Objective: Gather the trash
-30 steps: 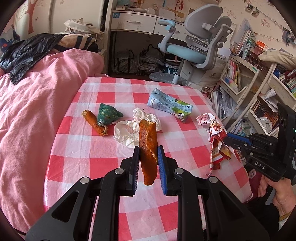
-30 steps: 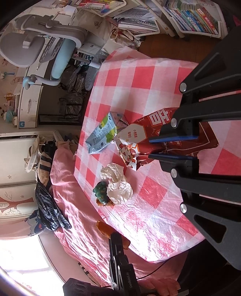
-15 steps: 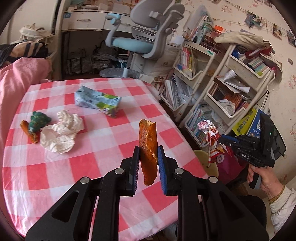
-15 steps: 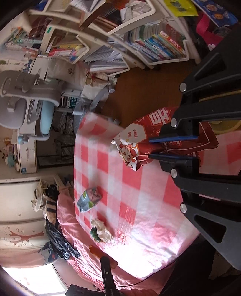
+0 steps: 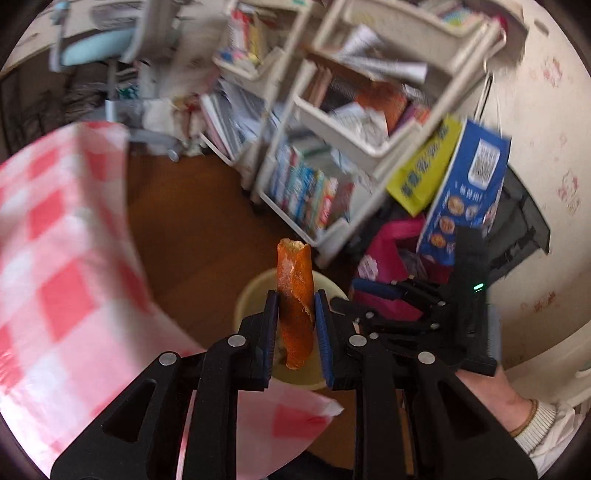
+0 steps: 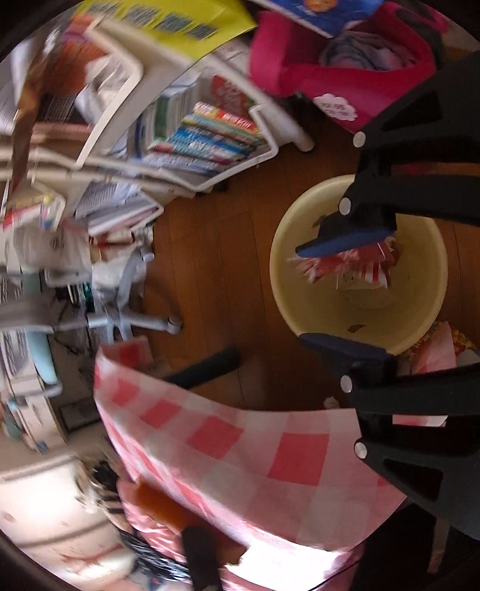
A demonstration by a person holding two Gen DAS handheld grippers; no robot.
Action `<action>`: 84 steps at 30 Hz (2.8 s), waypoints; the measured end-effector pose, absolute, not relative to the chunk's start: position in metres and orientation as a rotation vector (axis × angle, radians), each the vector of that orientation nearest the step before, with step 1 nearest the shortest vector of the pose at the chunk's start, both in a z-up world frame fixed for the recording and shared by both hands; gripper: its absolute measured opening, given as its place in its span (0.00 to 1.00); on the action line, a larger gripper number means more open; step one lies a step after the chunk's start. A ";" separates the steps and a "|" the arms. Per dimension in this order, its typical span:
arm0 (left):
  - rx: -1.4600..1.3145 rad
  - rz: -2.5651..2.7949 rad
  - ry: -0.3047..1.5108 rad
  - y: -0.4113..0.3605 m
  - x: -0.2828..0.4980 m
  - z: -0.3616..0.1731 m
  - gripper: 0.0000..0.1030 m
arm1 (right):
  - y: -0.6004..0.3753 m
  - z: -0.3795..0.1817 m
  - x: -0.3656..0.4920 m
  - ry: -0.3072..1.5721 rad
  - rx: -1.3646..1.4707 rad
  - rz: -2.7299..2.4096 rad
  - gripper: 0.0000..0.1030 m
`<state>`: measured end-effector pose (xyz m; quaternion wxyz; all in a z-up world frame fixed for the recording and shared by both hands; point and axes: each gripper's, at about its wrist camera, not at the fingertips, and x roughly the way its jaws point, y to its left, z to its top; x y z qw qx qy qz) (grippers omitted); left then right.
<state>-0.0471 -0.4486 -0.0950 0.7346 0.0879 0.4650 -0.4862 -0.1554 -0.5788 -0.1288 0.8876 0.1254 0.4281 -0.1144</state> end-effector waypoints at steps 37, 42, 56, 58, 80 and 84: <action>0.133 -0.042 0.769 -0.031 0.049 -0.024 0.93 | -0.319 -0.021 -0.034 0.682 0.082 0.180 0.85; 0.129 -0.013 0.781 -0.016 0.050 -0.030 0.93 | -0.316 -0.027 -0.030 0.709 0.061 0.151 0.85; 0.145 0.002 0.806 -0.015 0.050 -0.035 0.93 | -0.314 -0.031 -0.027 0.737 0.031 0.122 0.87; 0.144 0.002 0.805 -0.015 0.050 -0.035 0.93 | -0.315 -0.031 -0.027 0.736 0.033 0.121 0.87; 0.129 0.004 0.816 -0.010 0.053 -0.036 0.93 | -0.317 -0.031 -0.027 0.737 0.030 0.119 0.88; 0.136 -0.001 0.813 -0.012 0.052 -0.035 0.93 | -0.316 -0.031 -0.027 0.737 0.029 0.119 0.88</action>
